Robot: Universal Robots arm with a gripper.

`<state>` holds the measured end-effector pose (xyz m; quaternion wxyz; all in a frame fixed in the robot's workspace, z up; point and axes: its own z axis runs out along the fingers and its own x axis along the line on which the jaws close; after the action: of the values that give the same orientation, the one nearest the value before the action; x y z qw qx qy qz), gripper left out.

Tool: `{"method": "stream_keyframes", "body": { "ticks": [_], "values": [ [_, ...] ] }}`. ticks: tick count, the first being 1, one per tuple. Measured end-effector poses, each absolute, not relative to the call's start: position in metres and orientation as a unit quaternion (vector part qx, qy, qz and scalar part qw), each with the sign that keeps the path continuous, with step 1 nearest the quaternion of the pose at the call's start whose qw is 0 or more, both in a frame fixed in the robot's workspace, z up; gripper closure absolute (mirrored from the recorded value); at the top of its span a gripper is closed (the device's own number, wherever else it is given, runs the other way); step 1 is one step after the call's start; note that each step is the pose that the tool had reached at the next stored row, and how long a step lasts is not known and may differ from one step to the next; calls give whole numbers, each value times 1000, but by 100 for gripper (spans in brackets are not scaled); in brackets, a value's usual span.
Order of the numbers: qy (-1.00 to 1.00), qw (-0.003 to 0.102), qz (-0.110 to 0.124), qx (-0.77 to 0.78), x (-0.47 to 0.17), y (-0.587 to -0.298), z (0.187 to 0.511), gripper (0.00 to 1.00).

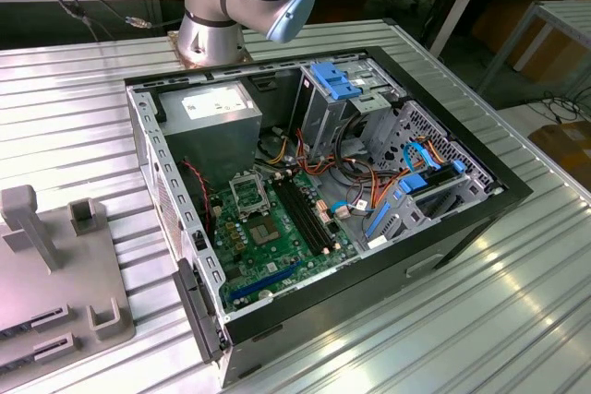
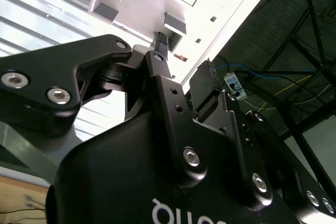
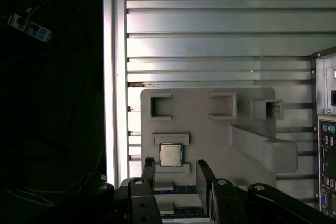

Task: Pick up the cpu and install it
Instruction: 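Pick up the cpu and move it towards the insertion slot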

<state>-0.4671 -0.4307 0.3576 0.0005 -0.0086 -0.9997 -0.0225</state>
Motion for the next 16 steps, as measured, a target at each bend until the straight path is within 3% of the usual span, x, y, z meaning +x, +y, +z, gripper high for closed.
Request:
{"method": "stream_keyframes", "body": {
  "ticks": [16],
  "values": [
    [-1000,1,-23,8,-468,-447,342,55]
  ]
}}
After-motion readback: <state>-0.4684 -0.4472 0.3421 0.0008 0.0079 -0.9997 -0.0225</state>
